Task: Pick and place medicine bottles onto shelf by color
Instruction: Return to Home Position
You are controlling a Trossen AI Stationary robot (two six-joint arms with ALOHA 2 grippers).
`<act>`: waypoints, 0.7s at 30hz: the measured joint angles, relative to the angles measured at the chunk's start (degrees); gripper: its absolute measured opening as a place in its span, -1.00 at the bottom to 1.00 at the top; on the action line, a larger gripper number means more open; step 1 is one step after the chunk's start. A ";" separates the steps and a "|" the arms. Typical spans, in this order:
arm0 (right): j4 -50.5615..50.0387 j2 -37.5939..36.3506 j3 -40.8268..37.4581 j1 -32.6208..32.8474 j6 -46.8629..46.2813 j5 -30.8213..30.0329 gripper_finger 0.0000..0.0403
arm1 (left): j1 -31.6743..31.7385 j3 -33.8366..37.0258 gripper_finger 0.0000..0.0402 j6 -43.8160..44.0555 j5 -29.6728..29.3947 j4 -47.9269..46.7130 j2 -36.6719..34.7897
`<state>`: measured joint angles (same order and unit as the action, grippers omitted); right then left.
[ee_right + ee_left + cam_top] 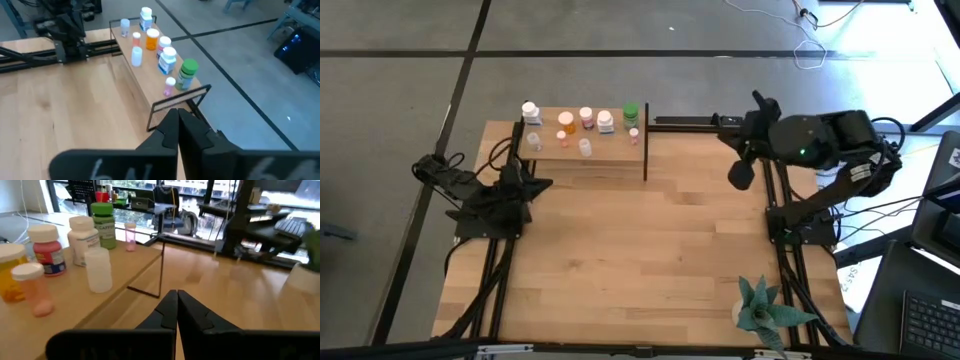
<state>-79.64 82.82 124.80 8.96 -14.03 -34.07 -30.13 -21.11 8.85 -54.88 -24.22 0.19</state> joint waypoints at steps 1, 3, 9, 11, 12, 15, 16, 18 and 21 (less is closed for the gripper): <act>0.44 -1.03 -2.24 0.37 -0.92 -0.80 -0.98 | 0.02 0.78 -1.00 0.02 0.13 1.74 -0.01; 2.91 -3.50 -6.95 1.15 -2.38 -2.10 -0.99 | 0.00 2.57 -1.00 -0.08 0.61 4.61 0.00; 19.43 -15.16 -25.26 3.70 -2.06 -2.07 -0.97 | 0.45 7.38 -1.00 -1.77 4.97 15.09 0.00; 27.24 -19.33 -32.35 4.53 -0.84 -0.77 -0.97 | 1.05 10.04 -1.00 -5.12 5.18 22.18 0.00; 31.19 -21.35 -35.75 4.87 -0.01 0.03 -0.97 | 1.44 11.46 -1.00 -7.50 5.83 26.48 0.00; 43.67 -27.19 -46.18 5.61 4.25 4.05 -0.97 | 2.84 15.53 -1.00 -13.50 10.90 36.04 0.00; 47.37 -28.91 -49.34 5.61 5.54 5.53 -0.97 | 3.32 16.51 -1.00 -14.73 12.35 38.01 0.00; 52.90 -32.16 -54.81 5.61 7.15 8.12 -0.97 | 4.17 17.80 -1.00 -15.75 13.97 40.34 0.00; 57.65 -37.91 -61.21 5.61 7.03 9.88 -0.97 | 5.26 18.63 -1.00 -15.17 14.43 40.47 0.00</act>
<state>-21.99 44.91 63.59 14.57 -7.01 -24.19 -24.87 -2.48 -6.32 -40.44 16.25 0.19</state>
